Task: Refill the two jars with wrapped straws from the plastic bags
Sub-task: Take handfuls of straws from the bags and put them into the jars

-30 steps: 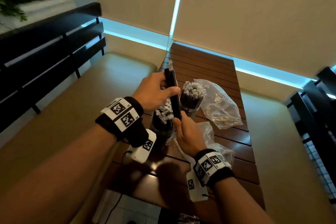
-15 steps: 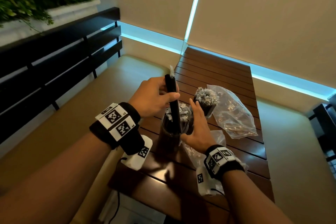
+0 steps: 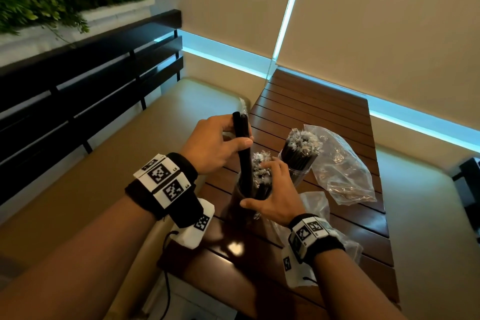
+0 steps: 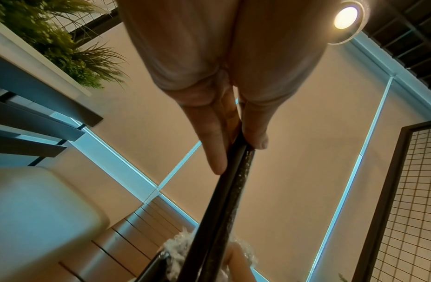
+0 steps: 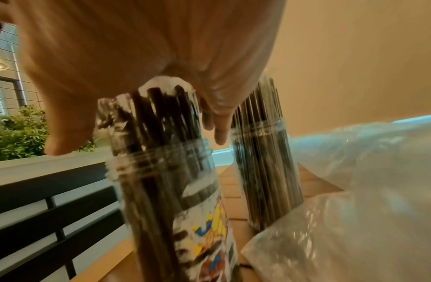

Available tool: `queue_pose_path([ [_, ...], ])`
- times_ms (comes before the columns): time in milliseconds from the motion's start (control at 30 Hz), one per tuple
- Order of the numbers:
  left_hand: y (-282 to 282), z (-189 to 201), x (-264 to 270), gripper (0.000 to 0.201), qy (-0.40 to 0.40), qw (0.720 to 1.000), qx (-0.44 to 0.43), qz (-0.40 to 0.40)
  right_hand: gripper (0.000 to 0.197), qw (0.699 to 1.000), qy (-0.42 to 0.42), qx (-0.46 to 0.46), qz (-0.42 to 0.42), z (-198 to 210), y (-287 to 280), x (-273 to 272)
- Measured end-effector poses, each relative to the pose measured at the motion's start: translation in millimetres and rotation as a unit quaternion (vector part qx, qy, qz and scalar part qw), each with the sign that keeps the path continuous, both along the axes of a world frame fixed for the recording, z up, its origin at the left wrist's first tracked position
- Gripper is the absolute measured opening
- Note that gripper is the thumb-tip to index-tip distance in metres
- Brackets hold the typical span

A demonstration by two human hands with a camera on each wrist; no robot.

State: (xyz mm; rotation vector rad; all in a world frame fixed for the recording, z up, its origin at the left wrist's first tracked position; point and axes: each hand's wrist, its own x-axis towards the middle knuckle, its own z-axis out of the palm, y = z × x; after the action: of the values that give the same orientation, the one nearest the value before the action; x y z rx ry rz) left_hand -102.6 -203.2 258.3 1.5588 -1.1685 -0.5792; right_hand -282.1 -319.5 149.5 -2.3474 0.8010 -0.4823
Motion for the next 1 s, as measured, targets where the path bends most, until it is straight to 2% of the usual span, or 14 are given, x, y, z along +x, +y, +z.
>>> queue_pose_path([
  [100,-1.7,-6.2,-10.4,0.01,-0.016,1.0,-0.013,-0.013,0.069,0.998,-0.051,-0.008,-0.034,-3.9,7.5,5.4],
  [167,-3.8,-9.7,-17.6,0.01,-0.021,0.999,-0.014,-0.026,0.063,0.998,-0.046,-0.004,-0.03,-1.5,6.8,7.0],
  [467,-9.7,-9.5,-19.3,0.01,-0.063,0.996,-0.006,-0.059,0.067,0.999,0.018,-0.006,0.033,7.0,-8.5,-4.1],
  [700,-11.9,-6.1,-16.2,0.011,-0.049,0.996,0.004,-0.068,0.061,0.997,0.039,-0.06,0.004,3.0,-9.9,-1.6],
  [833,-18.2,-6.2,-25.9,0.011,-0.103,0.992,-0.01,-0.076,0.067,0.994,0.056,-0.088,-0.016,0.6,-4.7,-1.1],
  [1000,-24.2,-20.5,-24.7,0.011,-0.114,0.99,0.001,-0.078,0.061,0.994,0.056,-0.087,-0.033,-0.8,-3.5,-6.7],
])
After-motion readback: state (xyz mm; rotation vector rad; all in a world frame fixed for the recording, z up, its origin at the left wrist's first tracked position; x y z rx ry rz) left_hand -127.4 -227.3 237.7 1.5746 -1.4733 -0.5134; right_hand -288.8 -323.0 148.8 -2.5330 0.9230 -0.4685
